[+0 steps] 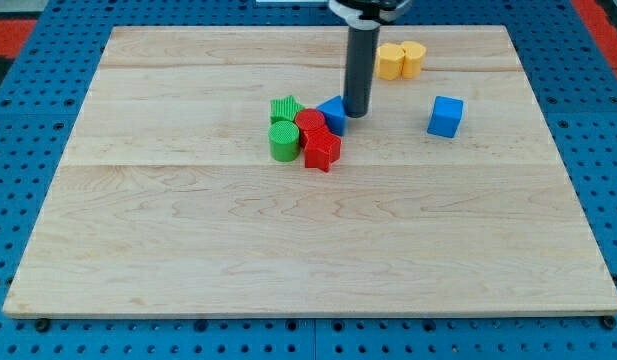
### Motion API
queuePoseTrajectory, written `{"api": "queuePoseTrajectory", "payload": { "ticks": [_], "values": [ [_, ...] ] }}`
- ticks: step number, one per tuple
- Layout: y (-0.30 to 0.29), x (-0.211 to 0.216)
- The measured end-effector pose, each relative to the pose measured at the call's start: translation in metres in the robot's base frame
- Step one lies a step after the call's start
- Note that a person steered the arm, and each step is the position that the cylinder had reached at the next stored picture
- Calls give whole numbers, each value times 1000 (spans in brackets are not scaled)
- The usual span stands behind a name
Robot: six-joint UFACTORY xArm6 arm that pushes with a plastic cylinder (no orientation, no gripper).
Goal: Push the yellow hexagon to the down
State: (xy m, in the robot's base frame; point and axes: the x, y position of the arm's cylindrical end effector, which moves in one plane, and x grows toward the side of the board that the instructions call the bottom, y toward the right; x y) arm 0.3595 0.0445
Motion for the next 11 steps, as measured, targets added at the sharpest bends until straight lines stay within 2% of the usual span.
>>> {"api": "queuePoseTrajectory", "payload": {
  "ticks": [1, 2, 3, 4, 5, 6, 7, 9, 11],
  "values": [
    [-18, -1],
    [-4, -32],
    [35, -43],
    [24, -47],
    [-11, -94],
    [21, -135],
    [107, -132],
    [47, -100],
    [32, -76]
  ]
}}
